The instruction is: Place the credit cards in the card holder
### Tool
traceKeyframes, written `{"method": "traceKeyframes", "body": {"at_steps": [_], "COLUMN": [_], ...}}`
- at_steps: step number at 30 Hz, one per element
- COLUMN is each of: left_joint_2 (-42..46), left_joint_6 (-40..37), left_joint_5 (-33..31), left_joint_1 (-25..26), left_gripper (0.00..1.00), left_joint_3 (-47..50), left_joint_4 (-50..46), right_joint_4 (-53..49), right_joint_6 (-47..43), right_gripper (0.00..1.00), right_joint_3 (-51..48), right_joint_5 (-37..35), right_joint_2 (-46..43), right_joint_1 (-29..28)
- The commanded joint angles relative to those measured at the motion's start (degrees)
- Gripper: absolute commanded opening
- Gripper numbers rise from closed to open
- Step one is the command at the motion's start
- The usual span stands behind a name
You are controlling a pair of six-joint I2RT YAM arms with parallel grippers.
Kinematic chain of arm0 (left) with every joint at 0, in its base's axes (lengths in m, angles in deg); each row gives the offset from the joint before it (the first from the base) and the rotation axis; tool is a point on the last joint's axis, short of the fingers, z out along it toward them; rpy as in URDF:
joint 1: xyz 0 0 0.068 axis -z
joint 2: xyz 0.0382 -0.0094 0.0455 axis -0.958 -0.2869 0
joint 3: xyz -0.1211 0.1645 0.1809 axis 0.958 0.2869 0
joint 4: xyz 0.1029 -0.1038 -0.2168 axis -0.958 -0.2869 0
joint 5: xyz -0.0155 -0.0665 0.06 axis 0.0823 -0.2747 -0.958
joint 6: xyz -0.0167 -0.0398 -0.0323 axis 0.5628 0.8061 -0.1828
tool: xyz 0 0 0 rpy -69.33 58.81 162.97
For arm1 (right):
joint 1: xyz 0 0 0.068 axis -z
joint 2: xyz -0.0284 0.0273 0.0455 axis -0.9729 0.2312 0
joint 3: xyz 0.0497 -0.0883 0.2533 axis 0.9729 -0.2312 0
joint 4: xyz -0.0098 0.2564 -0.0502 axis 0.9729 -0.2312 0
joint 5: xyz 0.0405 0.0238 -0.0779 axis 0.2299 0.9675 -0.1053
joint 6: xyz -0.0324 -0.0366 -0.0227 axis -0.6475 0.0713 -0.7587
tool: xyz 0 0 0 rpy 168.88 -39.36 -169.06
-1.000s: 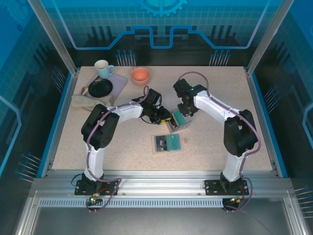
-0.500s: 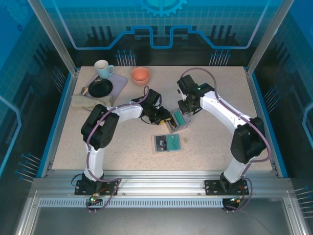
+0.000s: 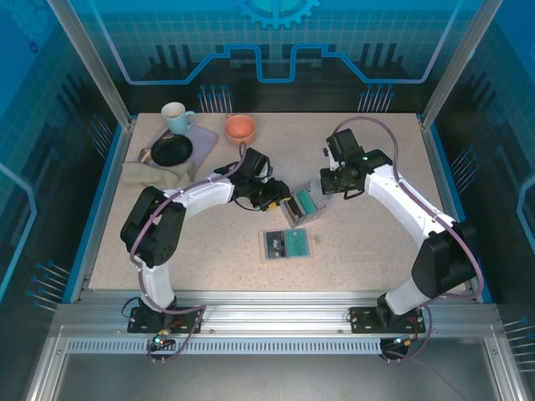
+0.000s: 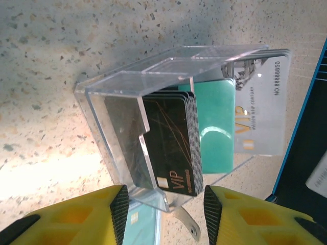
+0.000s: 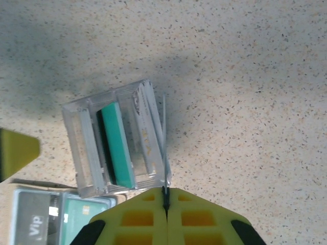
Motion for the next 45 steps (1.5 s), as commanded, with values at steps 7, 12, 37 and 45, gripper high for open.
{"method": "traceKeyframes", "body": {"at_steps": [7,12,37,45], "left_joint_2": [6.34,10.27,14.54,12.53], "left_joint_6": [-1.27,-1.35,1.39,1.55], "left_joint_5": [-2.04,-2.76,-0.19,-0.60], "left_joint_1": [-0.16,-0.16,0.62,1.63], "left_gripper": [0.46,0.47,0.46,0.43], "left_joint_3": [8.32,12.89,25.76,25.37], "left_joint_4": [-1.60,-2.36,-0.49,-0.30], "right_joint_4": [0.66,-0.69,19.57,20.92], "right_joint_6": [-0.53,0.35,22.39,21.70], "right_gripper": [0.04,0.04,0.03,0.03], "right_joint_3": [-0.04,-0.47,-34.11,-35.56], "right_joint_5": [1.05,-1.36,17.33,16.11], "right_joint_2": [5.07,2.28,-19.33,-17.37], "right_joint_1": [-1.60,-2.15,-7.00,-7.29]}}
